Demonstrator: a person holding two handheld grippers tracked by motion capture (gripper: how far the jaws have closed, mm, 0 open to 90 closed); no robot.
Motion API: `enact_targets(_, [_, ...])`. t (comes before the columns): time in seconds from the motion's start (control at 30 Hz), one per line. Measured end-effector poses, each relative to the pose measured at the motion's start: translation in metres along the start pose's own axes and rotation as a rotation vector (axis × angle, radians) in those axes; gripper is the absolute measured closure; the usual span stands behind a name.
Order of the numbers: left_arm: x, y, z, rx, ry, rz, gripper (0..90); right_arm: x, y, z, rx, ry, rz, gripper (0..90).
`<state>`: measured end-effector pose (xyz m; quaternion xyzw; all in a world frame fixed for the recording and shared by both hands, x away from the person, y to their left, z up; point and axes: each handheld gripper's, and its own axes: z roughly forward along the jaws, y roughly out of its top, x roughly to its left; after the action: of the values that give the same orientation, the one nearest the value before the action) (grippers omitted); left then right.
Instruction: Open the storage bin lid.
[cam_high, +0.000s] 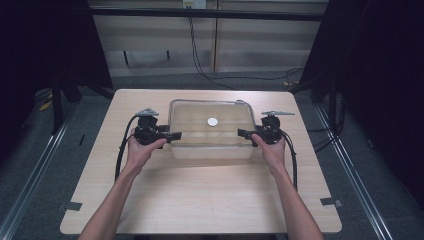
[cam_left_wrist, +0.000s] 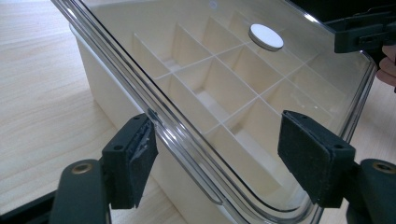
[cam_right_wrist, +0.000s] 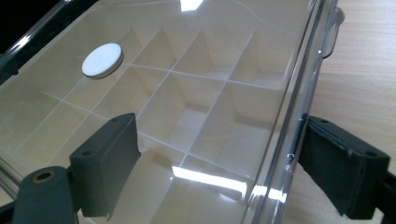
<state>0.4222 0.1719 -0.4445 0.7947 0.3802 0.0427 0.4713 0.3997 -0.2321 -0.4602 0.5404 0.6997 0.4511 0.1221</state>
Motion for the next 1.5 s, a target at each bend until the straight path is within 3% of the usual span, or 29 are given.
enact_targets(0.2, [0.001,-0.002,0.002,0.03,0.001,0.028,29.8,0.001,0.002,-0.008,-0.015,0.007,-0.007,14.1])
enact_targets(0.27, [-0.002,-0.001,0.004,0.017,0.003,0.018,30.0,-0.002,0.001,-0.011,-0.03,0.03,0.023,14.2])
enact_targets(0.37, [-0.002,-0.001,0.003,0.018,0.005,0.027,30.5,-0.003,-0.001,-0.013,-0.046,0.034,0.008,17.3])
enact_targets(0.5, [0.0,-0.002,0.003,0.005,-0.004,0.011,32.2,-0.005,-0.005,-0.015,-0.048,0.059,0.0,18.5])
enact_targets(0.6, [-0.002,-0.002,0.001,0.003,0.004,0.021,32.3,-0.006,-0.006,-0.016,-0.062,0.082,0.017,17.9])
enact_targets(0.83, [-0.006,0.0,-0.002,-0.007,0.021,0.043,38.4,-0.013,-0.008,-0.022,-0.091,0.071,0.036,39.3])
enact_targets(1.0, [-0.007,0.001,-0.004,-0.026,0.021,0.046,45.0,-0.016,-0.008,-0.028,-0.124,0.074,0.066,46.3])
enact_targets(1.1, [-0.009,0.002,-0.006,-0.027,0.026,0.047,47.0,-0.017,-0.005,-0.03,-0.121,0.071,0.07,47.2])
enact_targets(1.2, [-0.009,0.002,-0.006,-0.031,0.024,0.045,47.5,-0.014,-0.002,-0.032,-0.116,0.05,0.036,47.7])
enact_targets(1.37, [-0.011,0.002,-0.009,-0.035,0.033,0.053,50.1,-0.015,-0.004,-0.035,-0.125,0.061,0.051,49.9])
enact_targets(1.5, [-0.012,0.002,-0.011,-0.037,0.032,0.057,53.4,-0.011,-0.007,-0.038,-0.108,0.049,0.023,51.1])
